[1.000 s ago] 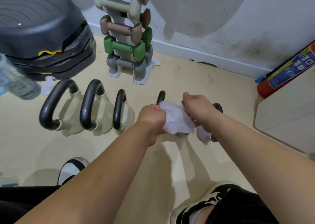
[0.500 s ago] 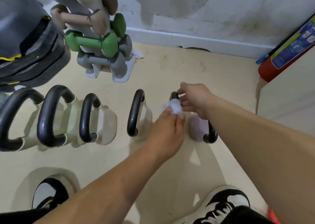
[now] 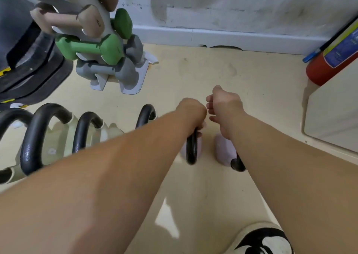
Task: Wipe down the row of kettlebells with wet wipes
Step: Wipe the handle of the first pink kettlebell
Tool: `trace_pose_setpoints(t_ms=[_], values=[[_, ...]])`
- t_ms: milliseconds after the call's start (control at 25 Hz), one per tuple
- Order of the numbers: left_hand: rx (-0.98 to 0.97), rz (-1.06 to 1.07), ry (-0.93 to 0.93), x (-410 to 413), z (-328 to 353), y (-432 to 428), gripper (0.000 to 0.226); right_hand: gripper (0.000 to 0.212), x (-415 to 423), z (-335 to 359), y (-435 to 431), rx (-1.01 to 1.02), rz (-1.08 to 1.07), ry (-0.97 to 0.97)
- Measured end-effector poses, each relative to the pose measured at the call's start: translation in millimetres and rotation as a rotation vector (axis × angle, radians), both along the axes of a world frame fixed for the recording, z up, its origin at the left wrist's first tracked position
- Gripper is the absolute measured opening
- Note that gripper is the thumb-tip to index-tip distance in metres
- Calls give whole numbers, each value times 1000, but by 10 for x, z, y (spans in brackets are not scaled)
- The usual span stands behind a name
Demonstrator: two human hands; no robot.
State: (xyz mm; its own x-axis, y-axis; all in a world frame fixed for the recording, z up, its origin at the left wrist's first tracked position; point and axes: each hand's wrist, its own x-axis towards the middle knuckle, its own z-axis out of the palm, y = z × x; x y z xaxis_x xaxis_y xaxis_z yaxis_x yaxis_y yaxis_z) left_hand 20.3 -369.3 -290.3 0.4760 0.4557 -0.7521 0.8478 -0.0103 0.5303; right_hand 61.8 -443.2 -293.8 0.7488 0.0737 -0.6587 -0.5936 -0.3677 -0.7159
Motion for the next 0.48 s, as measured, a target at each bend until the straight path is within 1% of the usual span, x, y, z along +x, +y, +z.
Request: trace_pose_setpoints(t_ms=[40,80,120,160,240,280,320,360,400,480], values=[[-95,53,60,83,33,60,20,44,-7,-9,0,11,21,-21],[-137,69,111,133,30,99,21,43,-18,-21,10,25,41,-33],[-122,47,134,149,10,102,22,45,-34,-15,28,51,39,-18],[-50,-9,133,153,-31,78,20,51,-37,-4,56,59,18,12],[237,-160,14,27,-160,5,10,59,-43,37,94,70,-3,105],[384,-237,-91,-107,-235,-56,17,56,-55,62,101,87,1,136],[478,-296,-205,-287,-307,-120,30,51,-62,76,101,108,5,162],[524,-303,-309,-494,-364,-200,45,51,-81,86,84,121,18,186],[531,-284,-385,-702,-436,-288,57,53,-107,95,65,112,26,190],[596,-330,-419,-1122,-580,-427,76,50,-162,95,35,111,50,169]])
